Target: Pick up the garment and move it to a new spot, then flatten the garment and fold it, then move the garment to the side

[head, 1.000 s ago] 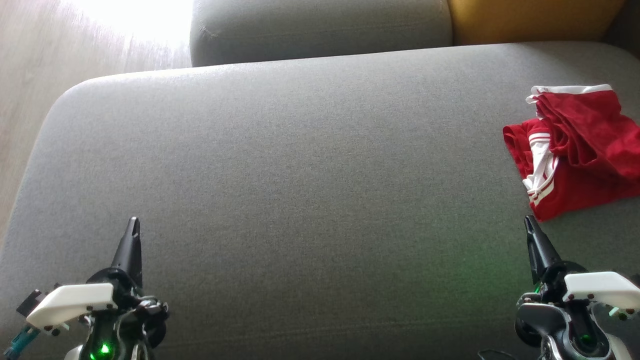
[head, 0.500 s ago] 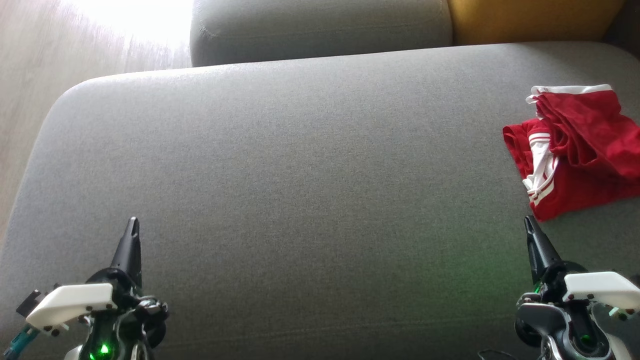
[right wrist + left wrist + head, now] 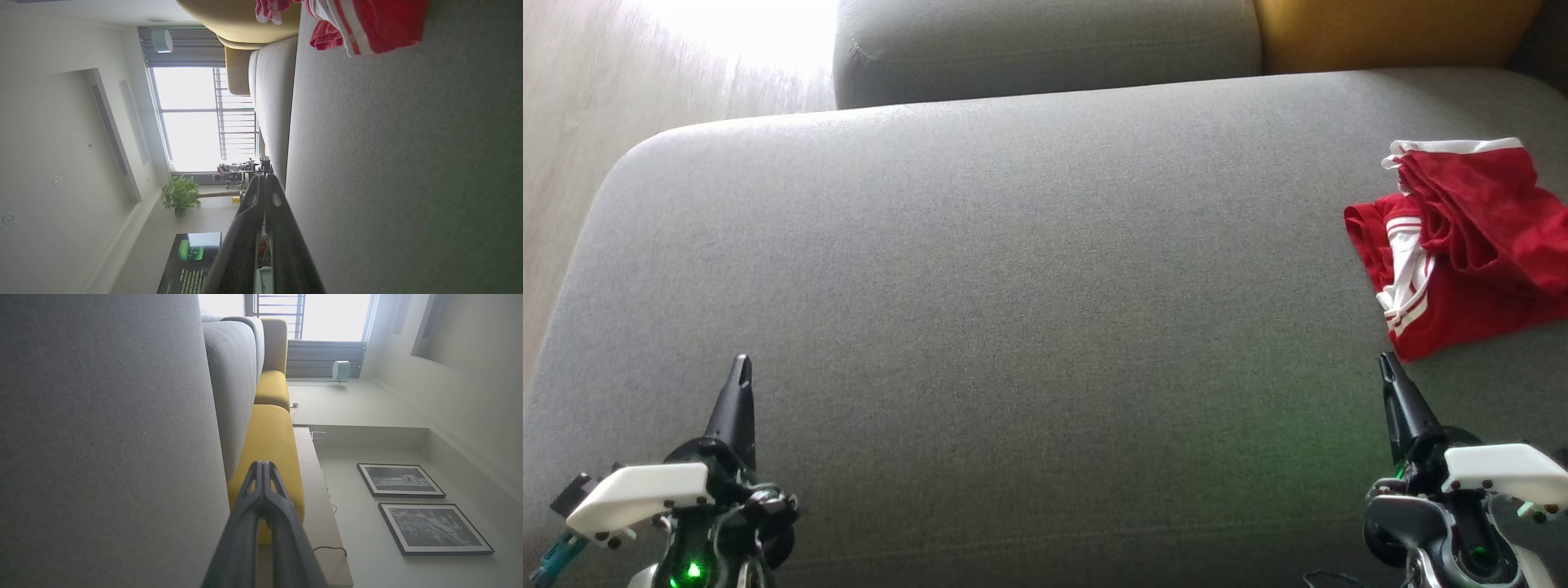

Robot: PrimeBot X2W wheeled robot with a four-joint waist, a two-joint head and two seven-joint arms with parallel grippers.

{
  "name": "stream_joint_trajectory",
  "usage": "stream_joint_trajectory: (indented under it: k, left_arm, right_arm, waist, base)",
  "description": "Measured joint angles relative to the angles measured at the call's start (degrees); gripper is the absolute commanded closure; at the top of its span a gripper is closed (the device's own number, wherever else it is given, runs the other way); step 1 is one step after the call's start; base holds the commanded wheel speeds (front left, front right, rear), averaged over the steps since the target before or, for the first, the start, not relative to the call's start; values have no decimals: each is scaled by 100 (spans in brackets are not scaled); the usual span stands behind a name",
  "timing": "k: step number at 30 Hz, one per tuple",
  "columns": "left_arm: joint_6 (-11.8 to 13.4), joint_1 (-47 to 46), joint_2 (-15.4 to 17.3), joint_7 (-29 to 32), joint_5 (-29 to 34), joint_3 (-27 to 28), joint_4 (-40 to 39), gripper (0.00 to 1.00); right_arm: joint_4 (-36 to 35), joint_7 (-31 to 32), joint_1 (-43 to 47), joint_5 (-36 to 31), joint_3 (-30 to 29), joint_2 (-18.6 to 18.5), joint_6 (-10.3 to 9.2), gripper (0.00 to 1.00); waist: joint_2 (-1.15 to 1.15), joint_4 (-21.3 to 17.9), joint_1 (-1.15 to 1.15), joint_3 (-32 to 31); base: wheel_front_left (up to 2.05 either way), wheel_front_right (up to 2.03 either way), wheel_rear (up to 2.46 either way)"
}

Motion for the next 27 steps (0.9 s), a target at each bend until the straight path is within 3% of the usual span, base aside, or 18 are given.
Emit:
stream_joint_trajectory:
  k: [27]
  left_arm:
    - [0,0,-15,49,9,32,2,100]
  right_arm:
    - [0,0,0,0,0,0,0,100]
  waist:
    - [0,0,0,0]
  base:
    - [0,0,0]
